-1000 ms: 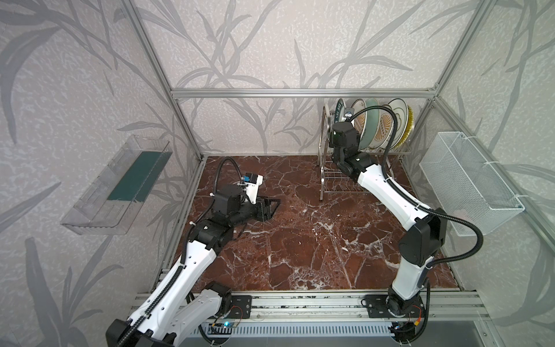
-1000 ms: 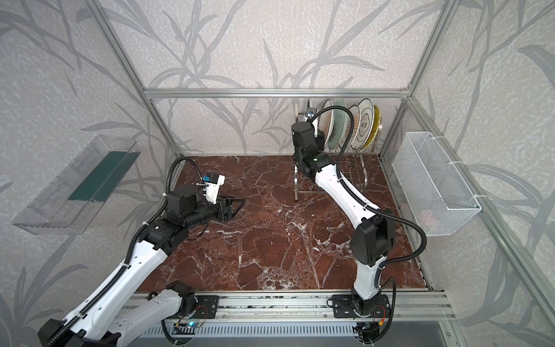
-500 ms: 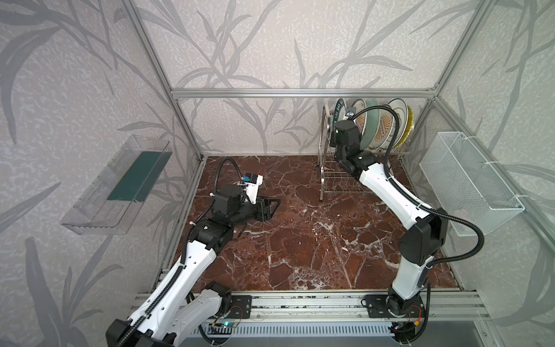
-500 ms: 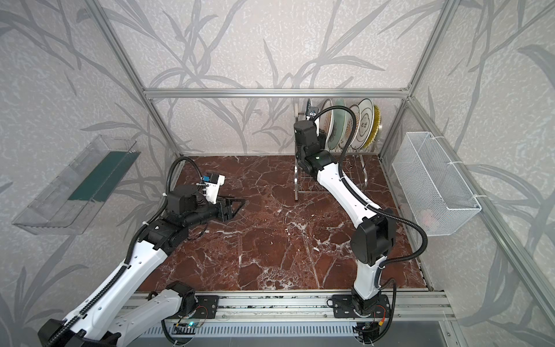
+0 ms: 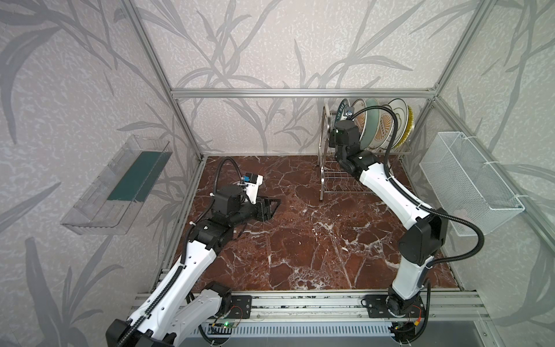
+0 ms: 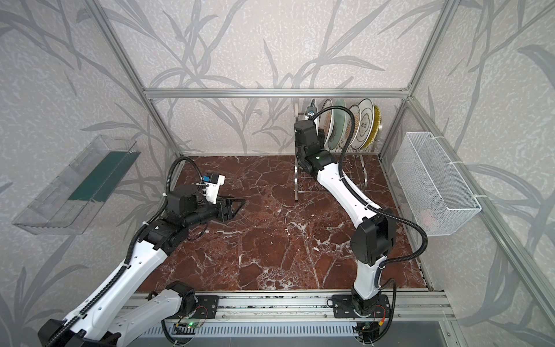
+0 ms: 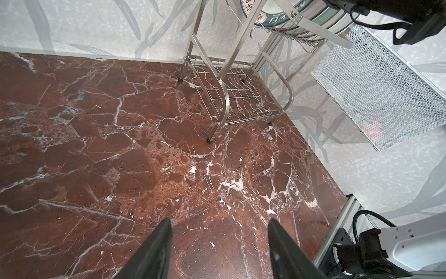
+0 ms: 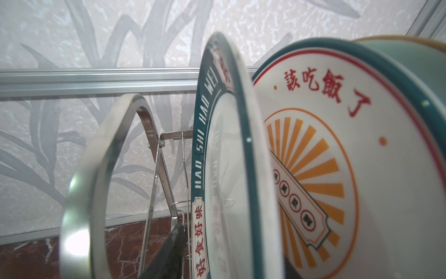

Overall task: Load plates into a dish rack
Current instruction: Place the plate on the dish rack.

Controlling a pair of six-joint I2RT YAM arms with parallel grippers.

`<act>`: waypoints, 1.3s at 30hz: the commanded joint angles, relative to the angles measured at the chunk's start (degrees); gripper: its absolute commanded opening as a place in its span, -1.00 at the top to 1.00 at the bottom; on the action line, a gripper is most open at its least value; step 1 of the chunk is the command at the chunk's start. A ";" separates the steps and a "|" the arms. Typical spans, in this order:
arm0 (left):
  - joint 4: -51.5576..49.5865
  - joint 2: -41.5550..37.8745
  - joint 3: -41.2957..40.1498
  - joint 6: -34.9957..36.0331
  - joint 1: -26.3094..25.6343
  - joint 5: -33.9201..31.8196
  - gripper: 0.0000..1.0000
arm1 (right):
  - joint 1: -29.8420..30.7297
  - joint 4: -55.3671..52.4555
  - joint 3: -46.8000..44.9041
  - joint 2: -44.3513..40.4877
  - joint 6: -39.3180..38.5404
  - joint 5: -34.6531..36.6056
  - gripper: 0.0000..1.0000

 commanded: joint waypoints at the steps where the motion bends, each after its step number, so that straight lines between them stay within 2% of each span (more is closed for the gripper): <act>1: 0.36 -0.58 0.01 0.09 0.30 0.79 -0.23 | -0.20 0.19 2.40 -2.26 -1.20 -0.92 -0.10; 6: 0.09 -0.57 0.18 -0.16 0.30 0.30 -0.23 | -0.22 0.14 2.81 -4.13 -2.07 -2.38 -0.28; 15: -0.44 -0.03 0.56 -0.40 0.30 -0.56 -0.23 | -0.19 0.79 1.70 -7.73 -3.98 -6.30 -0.43; 28: -3.16 -0.11 2.25 0.26 0.30 -2.36 -0.23 | 0.02 5.12 -6.33 -15.72 -6.04 -9.39 -0.62; 39: -2.96 1.55 1.93 -0.68 0.30 -4.76 -0.23 | 2.43 7.76 -22.39 -27.82 -8.26 -12.31 -0.73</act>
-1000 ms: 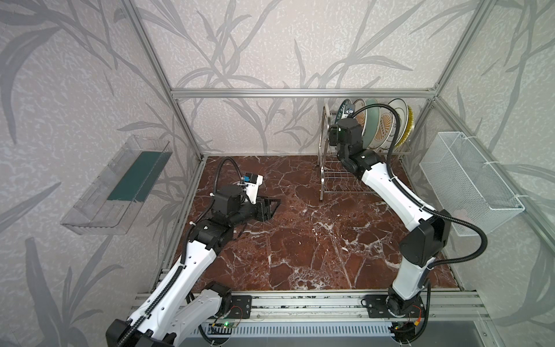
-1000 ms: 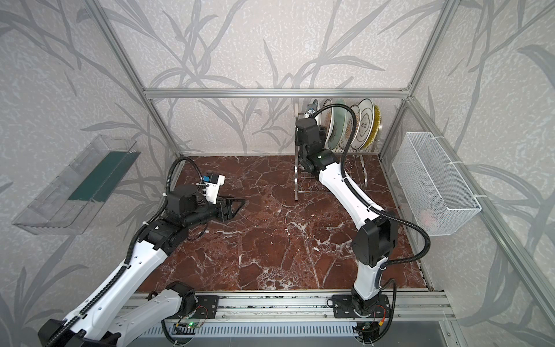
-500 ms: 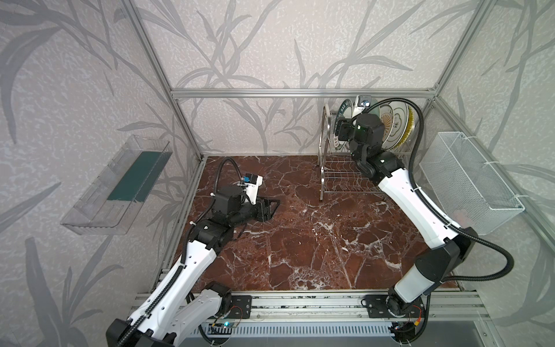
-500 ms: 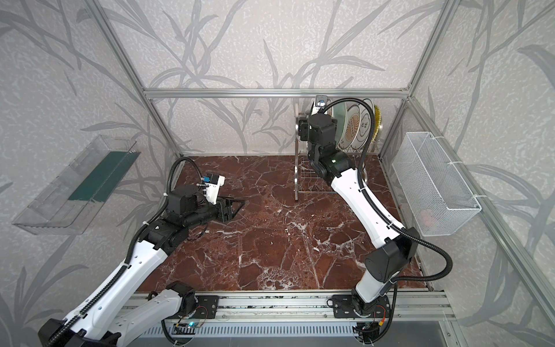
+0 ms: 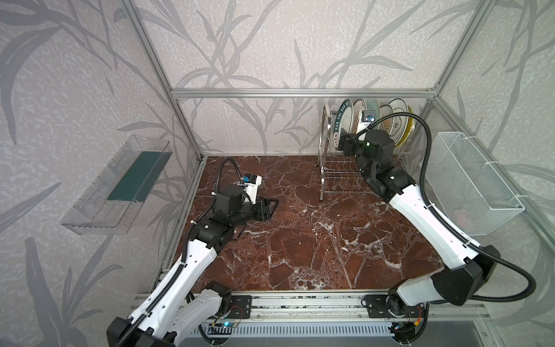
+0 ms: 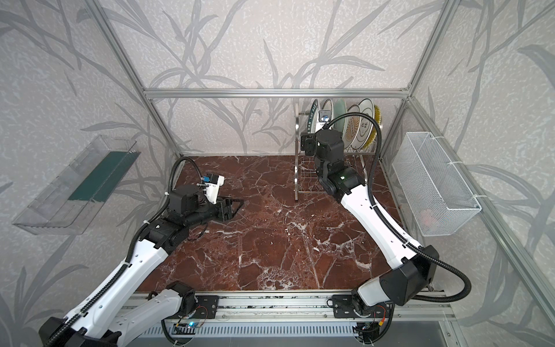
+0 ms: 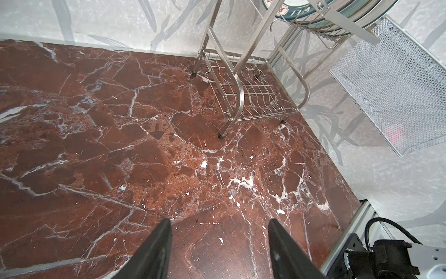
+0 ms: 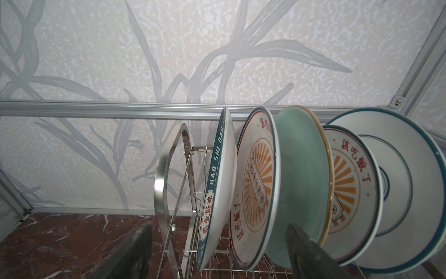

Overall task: Load plates into a dish rack
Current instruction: Place the plate on the dish rack.

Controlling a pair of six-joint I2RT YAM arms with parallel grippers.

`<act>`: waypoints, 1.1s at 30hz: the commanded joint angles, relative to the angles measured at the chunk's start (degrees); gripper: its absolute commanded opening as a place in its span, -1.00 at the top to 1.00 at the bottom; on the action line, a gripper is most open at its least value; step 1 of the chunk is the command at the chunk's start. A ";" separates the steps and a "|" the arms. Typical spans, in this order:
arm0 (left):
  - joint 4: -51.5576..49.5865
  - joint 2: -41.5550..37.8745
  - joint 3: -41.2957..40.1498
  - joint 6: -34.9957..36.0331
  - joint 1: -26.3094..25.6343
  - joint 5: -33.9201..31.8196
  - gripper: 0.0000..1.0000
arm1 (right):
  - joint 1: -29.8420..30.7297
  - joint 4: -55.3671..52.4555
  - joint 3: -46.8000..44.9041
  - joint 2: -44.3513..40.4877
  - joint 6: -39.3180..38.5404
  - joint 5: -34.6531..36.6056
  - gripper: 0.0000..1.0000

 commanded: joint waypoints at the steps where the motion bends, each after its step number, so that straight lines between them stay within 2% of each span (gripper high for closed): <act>1: -0.55 0.50 1.53 -0.50 0.30 -1.29 -0.23 | 1.50 2.56 -3.89 -5.22 -2.30 -1.39 -0.73; 9: 0.59 1.79 1.27 -1.65 0.39 -2.83 -0.23 | 2.24 1.58 -15.60 -12.96 -1.48 -3.82 -0.99; 20: 2.71 5.56 0.80 -2.53 0.43 -5.66 -0.23 | 2.06 3.42 -30.31 -19.59 3.05 -5.32 -0.98; 28: 7.72 7.07 -1.82 -3.63 0.52 -6.54 -0.24 | 1.73 0.65 -38.87 -23.89 9.19 -4.21 -0.98; 33: 10.30 8.76 -3.01 -4.50 0.56 -6.85 -0.24 | -0.93 0.04 -44.18 -27.39 13.32 -7.01 -0.98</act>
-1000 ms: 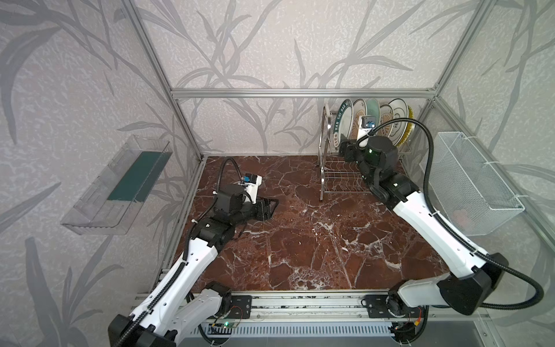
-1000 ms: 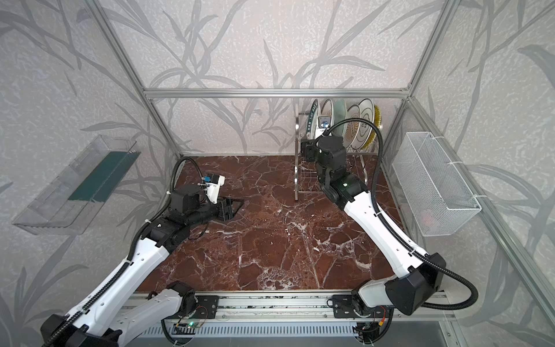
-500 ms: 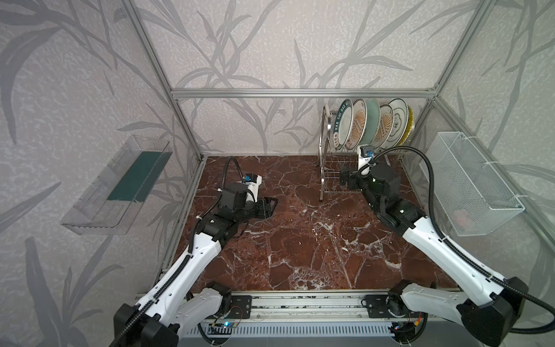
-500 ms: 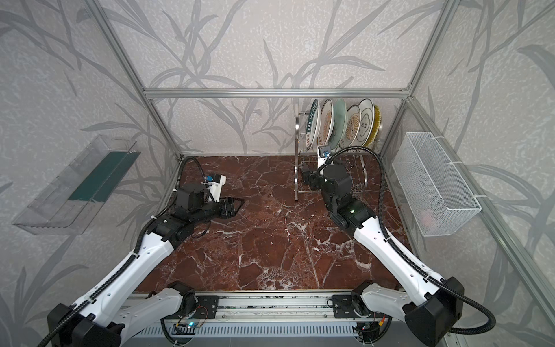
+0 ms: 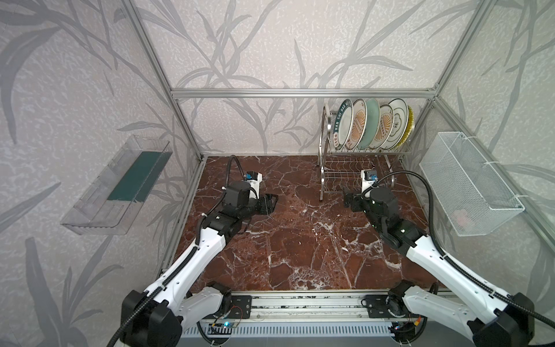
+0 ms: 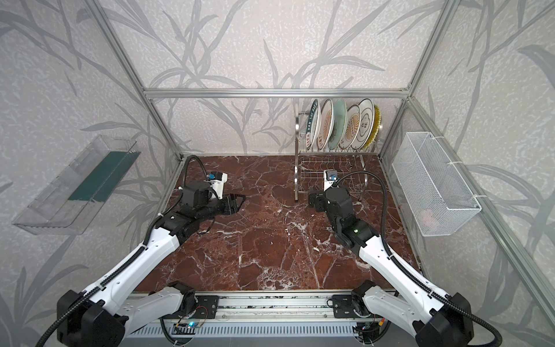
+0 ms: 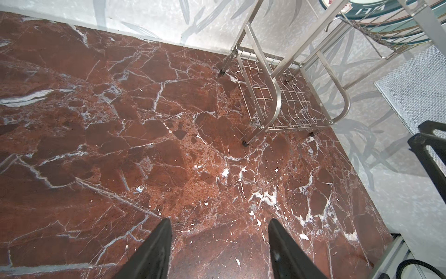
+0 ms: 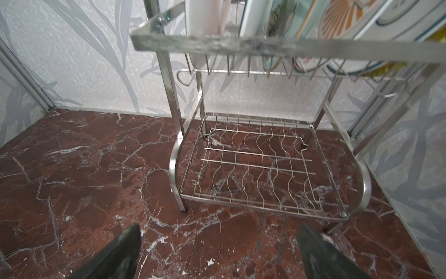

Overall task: Load plates into a dish rack
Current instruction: Place the plate on the dish rack, then reset both arms

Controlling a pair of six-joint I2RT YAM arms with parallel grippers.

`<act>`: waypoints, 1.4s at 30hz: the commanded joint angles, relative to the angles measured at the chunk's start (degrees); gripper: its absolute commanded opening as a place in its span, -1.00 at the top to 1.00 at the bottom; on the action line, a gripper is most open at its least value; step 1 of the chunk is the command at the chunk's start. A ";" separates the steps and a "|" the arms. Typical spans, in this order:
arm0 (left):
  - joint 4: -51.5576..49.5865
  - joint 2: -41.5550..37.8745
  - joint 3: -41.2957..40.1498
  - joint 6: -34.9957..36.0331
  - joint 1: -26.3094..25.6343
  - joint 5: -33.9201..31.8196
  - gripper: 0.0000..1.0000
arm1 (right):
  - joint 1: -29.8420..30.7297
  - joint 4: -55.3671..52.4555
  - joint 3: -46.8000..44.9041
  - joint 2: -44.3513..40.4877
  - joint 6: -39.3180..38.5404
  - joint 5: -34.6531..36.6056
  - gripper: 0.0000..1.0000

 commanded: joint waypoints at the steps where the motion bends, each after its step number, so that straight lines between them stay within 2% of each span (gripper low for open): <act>1: 3.97 0.84 -1.76 -1.09 0.25 -0.89 -0.24 | -2.11 -0.90 -2.44 -2.57 4.27 -2.22 -0.98; 7: 8.04 1.64 -4.01 -1.98 0.34 -1.01 -0.25 | -5.96 0.62 -7.63 -5.22 4.75 -4.58 -0.98; 12: 9.86 1.84 -6.45 -2.38 0.34 -3.13 -0.26 | -10.41 3.49 -11.54 -6.08 5.37 -9.20 -0.98; 19: 9.51 2.92 -6.90 -1.97 0.52 -5.72 -0.30 | -14.66 5.62 -14.46 -6.09 5.37 -12.16 -0.98; 27: 7.93 4.23 -5.24 -1.56 0.95 -8.19 -0.58 | -17.22 7.34 -15.92 -5.20 5.46 -13.95 -0.98; 28: 7.83 4.36 -5.22 -1.48 1.04 -8.40 -0.72 | -17.48 7.39 -15.86 -5.02 5.46 -14.19 -0.98; 30: 7.79 4.58 -5.10 -1.49 1.22 -9.02 -0.84 | -18.11 7.57 -15.75 -4.54 5.52 -14.65 -0.98; 31: 7.48 4.80 -4.98 -1.59 1.30 -9.32 -0.97 | -18.29 7.68 -15.75 -4.46 5.47 -14.76 -0.98; 42: 6.44 4.86 -4.31 -0.59 1.92 -16.24 -0.98 | -21.28 8.09 -15.40 -3.62 4.97 -15.35 -0.98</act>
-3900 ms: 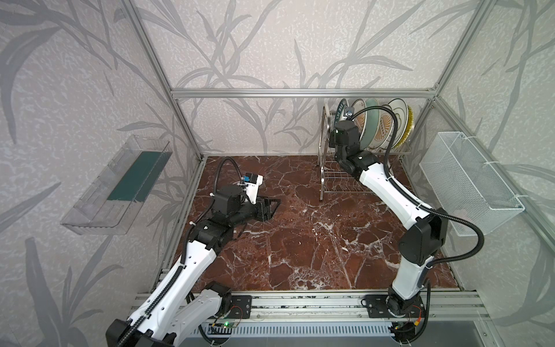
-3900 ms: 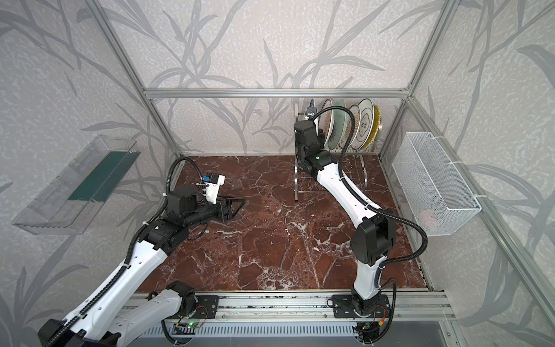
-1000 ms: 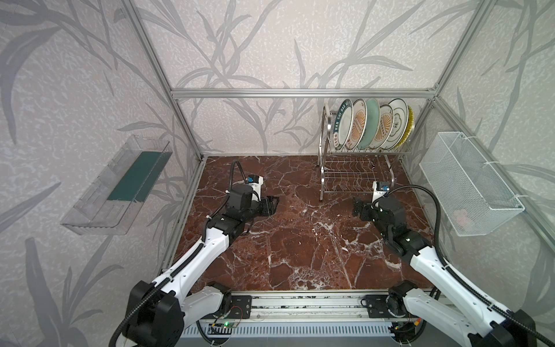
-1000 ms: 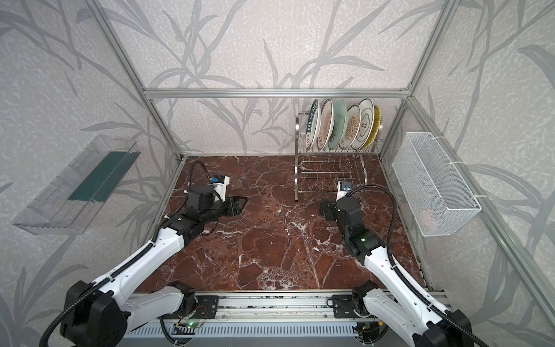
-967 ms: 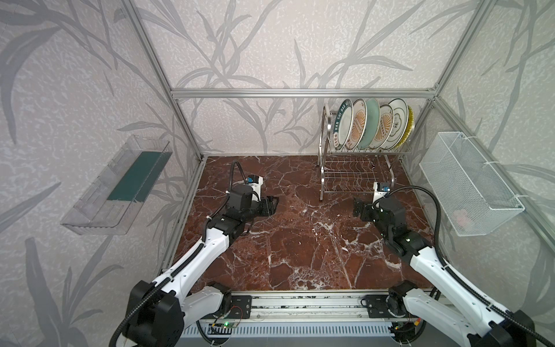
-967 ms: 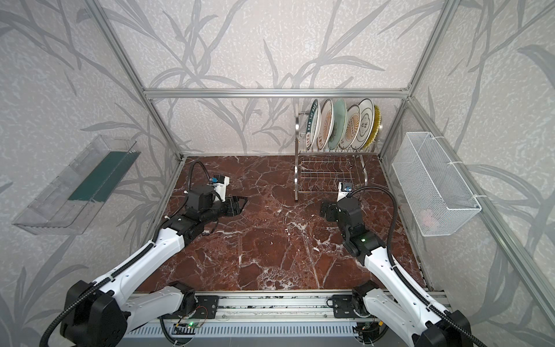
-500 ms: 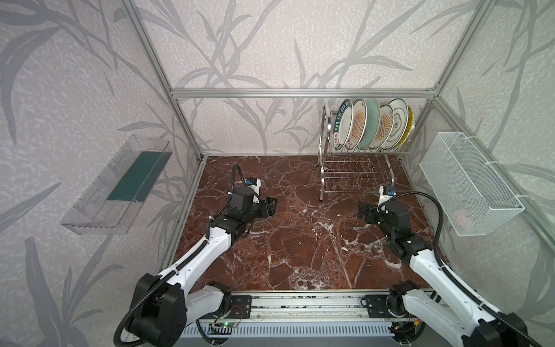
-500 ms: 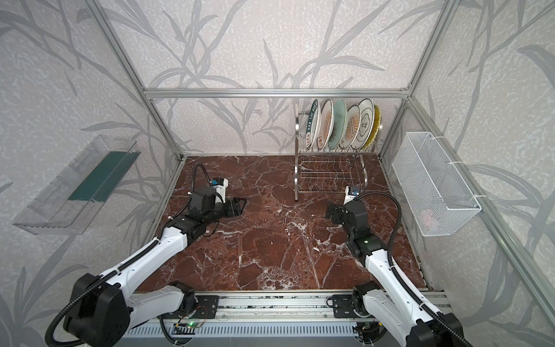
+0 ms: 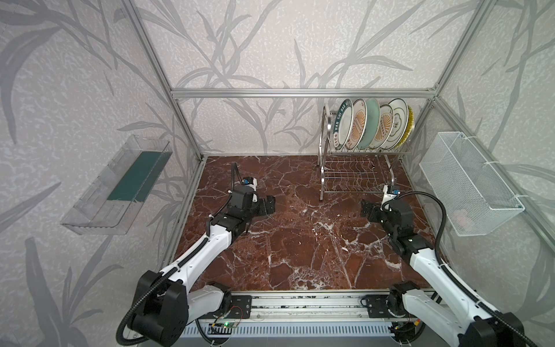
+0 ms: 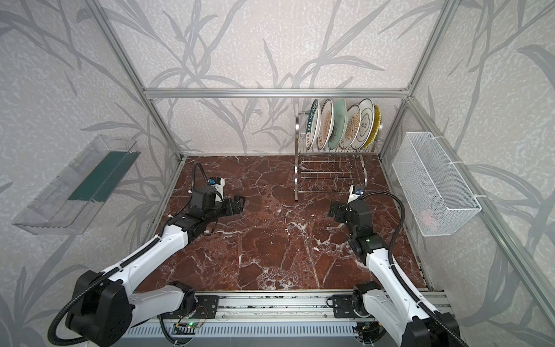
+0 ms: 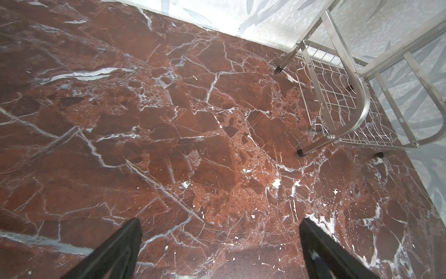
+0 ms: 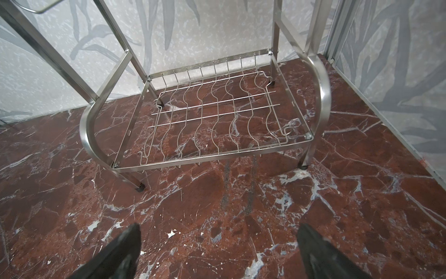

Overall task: Load plates into a dish rack
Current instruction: Reset both arms

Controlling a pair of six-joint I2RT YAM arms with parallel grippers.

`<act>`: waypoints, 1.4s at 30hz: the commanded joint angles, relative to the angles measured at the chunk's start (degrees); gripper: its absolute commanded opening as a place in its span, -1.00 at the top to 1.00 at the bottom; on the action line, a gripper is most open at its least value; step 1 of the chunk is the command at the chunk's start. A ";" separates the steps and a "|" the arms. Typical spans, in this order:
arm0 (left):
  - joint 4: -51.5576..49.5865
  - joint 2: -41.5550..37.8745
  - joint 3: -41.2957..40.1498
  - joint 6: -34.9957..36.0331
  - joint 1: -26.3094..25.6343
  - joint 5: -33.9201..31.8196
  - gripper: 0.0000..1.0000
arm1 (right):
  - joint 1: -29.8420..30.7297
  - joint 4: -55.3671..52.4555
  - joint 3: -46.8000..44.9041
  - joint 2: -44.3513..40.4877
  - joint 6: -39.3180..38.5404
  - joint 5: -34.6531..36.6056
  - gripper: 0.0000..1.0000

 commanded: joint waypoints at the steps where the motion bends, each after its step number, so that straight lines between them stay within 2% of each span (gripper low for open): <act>1: 0.29 -0.44 1.36 1.06 0.44 -4.33 -0.98 | -1.20 1.64 0.14 0.64 -0.07 -0.95 -0.98; 7: -1.48 -0.98 0.96 1.10 0.62 -6.14 -0.98 | -3.25 1.92 0.21 1.17 0.47 -2.93 -0.98; 11: 1.95 -2.44 -0.96 0.43 0.70 -2.54 -0.98 | -3.77 1.87 0.52 1.23 0.73 -3.34 -0.98; 13: 2.02 -3.14 -1.51 -0.89 0.70 -2.85 -0.98 | -3.91 1.83 0.74 1.25 0.85 -3.72 -0.98; 20: 4.77 -10.42 -6.89 -4.27 0.53 -6.41 -0.98 | -4.08 1.77 0.49 1.28 1.17 -3.99 -0.98; 25: 0.37 -11.36 -5.86 1.95 0.61 -11.79 -0.98 | -4.09 2.78 0.29 2.18 1.10 -4.08 -0.98; 31: 5.17 -11.12 -6.88 12.40 0.94 -16.20 -0.98 | -4.80 6.71 -0.89 3.98 -0.77 -2.28 -0.98; 34: 8.90 -10.33 -8.39 16.71 3.07 -14.86 -0.98 | -5.56 8.63 -1.42 5.83 -1.33 -1.57 -0.98; 42: 18.40 -7.55 -12.79 18.76 15.02 -6.50 -0.98 | -7.07 12.66 -2.91 7.05 -2.68 -0.50 -0.98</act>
